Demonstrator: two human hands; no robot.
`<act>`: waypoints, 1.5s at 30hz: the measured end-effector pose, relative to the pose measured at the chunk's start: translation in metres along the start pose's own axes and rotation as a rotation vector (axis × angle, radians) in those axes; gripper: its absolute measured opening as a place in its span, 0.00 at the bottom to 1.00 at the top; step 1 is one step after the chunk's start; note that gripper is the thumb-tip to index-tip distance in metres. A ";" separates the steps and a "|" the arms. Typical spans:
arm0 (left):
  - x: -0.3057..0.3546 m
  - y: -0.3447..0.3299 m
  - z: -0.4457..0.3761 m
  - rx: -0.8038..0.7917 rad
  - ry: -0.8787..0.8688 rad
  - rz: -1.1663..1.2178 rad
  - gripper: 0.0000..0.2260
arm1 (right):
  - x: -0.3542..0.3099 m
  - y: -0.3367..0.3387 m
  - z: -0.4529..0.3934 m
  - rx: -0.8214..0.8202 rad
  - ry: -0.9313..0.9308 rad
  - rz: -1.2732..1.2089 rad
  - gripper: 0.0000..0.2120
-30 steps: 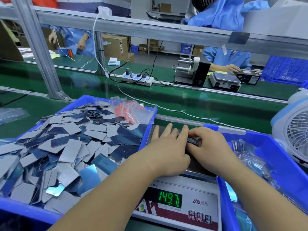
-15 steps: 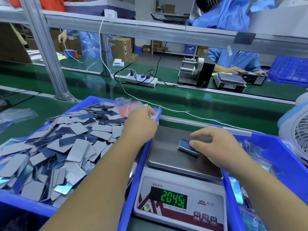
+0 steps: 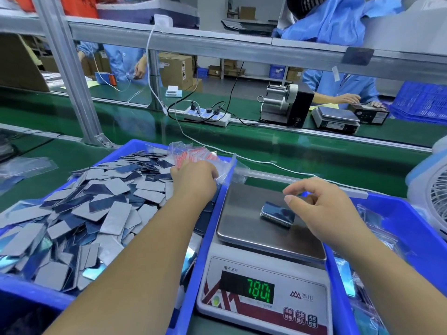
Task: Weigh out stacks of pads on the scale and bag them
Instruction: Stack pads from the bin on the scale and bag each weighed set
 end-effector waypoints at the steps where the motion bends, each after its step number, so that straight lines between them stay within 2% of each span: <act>1: -0.001 0.002 -0.001 0.028 -0.003 0.015 0.15 | 0.000 0.000 0.000 -0.001 0.005 0.001 0.06; 3: -0.003 0.002 -0.003 0.061 -0.014 0.033 0.15 | -0.002 0.001 0.001 0.000 0.013 -0.009 0.07; 7: 0.000 -0.004 -0.004 0.013 -0.016 0.047 0.17 | -0.002 0.001 0.001 -0.004 0.010 -0.019 0.07; 9: 0.006 0.003 -0.003 0.061 -0.040 0.081 0.18 | 0.000 0.000 0.001 -0.004 0.008 -0.024 0.07; 11: 0.016 0.022 0.003 0.171 -0.112 0.203 0.16 | 0.002 0.002 0.000 0.009 -0.005 -0.034 0.07; 13: 0.026 0.038 0.015 0.210 -0.196 0.501 0.12 | 0.006 0.004 -0.001 0.033 -0.020 -0.049 0.06; 16: 0.052 0.039 0.035 0.015 -0.275 1.004 0.11 | 0.007 0.004 -0.001 0.046 -0.042 -0.133 0.01; 19: 0.089 0.028 0.056 -0.223 -0.382 1.182 0.12 | 0.005 -0.008 0.000 -0.027 -0.091 -0.401 0.11; 22: 0.112 0.021 0.069 -0.317 -0.455 1.150 0.11 | -0.001 -0.001 0.000 0.022 -0.063 -0.537 0.04; 25: 0.117 0.021 0.073 -0.320 -0.479 1.082 0.10 | -0.002 0.013 0.000 0.105 -0.020 -0.543 0.08; 27: 0.113 0.017 0.071 -0.352 -0.432 1.047 0.14 | -0.005 0.016 0.001 0.119 -0.005 -0.577 0.12; 29: 0.109 0.007 0.072 -0.437 -0.351 1.026 0.23 | -0.009 0.017 0.003 0.119 0.019 -0.614 0.15; 31: 0.106 -0.002 0.075 -0.510 -0.316 0.996 0.27 | -0.014 0.016 0.004 0.103 0.057 -0.630 0.12; 33: 0.106 -0.006 0.078 -0.556 -0.330 0.999 0.22 | -0.015 0.017 0.005 0.101 0.074 -0.645 0.10; 36: 0.105 -0.005 0.079 -0.534 -0.351 0.892 0.09 | -0.013 0.022 0.005 0.150 0.074 -0.640 0.10; 38: 0.106 -0.006 0.081 -0.546 -0.353 0.846 0.04 | -0.015 0.024 0.005 0.170 0.087 -0.624 0.10; 45: 0.118 -0.005 0.098 -0.664 -0.435 0.773 0.06 | -0.021 0.027 0.008 0.168 0.134 -0.664 0.14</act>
Point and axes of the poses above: each hand's wrist, its own z-axis away from the middle knuckle, its own y-axis out of the back of the hand, x = y × z, the point moved 10 cm from there along -z, towards the middle knuckle, and after that the axes turned 12 degrees about z, right-handed, at the moved point
